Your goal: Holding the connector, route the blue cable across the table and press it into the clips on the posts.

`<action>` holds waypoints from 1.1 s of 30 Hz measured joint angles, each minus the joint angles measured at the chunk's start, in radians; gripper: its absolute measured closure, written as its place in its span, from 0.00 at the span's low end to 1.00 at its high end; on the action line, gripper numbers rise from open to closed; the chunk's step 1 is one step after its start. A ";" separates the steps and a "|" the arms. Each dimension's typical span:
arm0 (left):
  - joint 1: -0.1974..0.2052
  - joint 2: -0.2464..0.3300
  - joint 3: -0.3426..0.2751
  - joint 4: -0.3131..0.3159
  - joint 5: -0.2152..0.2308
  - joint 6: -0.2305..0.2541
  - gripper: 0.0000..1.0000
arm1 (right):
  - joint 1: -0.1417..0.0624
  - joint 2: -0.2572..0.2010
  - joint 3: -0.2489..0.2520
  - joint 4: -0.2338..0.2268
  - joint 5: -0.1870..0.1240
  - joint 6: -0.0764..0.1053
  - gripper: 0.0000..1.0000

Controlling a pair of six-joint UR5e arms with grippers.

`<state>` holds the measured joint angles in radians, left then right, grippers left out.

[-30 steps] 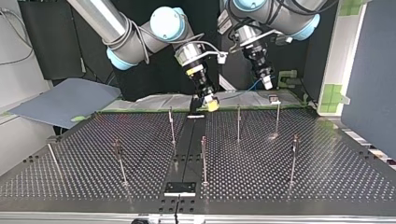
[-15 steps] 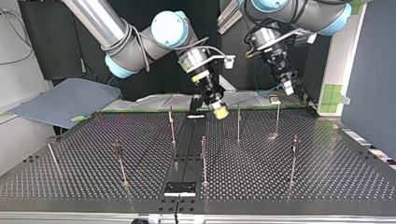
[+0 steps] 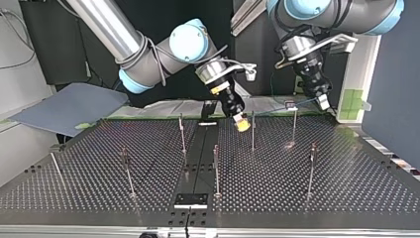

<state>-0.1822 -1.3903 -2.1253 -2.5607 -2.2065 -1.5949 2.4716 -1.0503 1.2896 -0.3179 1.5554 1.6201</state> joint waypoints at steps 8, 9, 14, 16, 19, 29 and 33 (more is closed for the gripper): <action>0.059 -0.061 0.047 -0.007 0.061 -0.008 1.00 | 0.012 0.014 -0.064 0.027 -0.003 0.016 1.00; 0.063 -0.066 0.050 -0.007 0.065 -0.011 1.00 | 0.012 0.015 -0.075 0.032 -0.003 0.017 1.00; 0.086 -0.076 0.065 -0.001 0.081 -0.021 1.00 | 0.012 0.029 -0.118 0.047 -0.003 0.021 1.00; 0.094 -0.078 0.076 0.000 0.090 -0.022 1.00 | 0.010 0.042 -0.137 0.057 -0.003 0.022 1.00; 0.106 -0.082 0.097 -0.002 0.106 -0.023 1.00 | 0.007 0.064 -0.165 0.071 -0.004 0.023 1.00; 0.160 -0.115 0.146 -0.010 0.159 -0.030 1.00 | 0.004 0.112 -0.250 0.093 -0.020 0.024 1.00; 0.193 -0.118 0.149 -0.006 0.191 -0.032 1.00 | 0.004 0.117 -0.286 0.096 -0.027 0.024 1.00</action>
<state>0.0111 -1.5085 -1.9765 -2.5672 -2.0154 -1.6266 2.4753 -0.9336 1.0040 -0.2222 1.5282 1.6442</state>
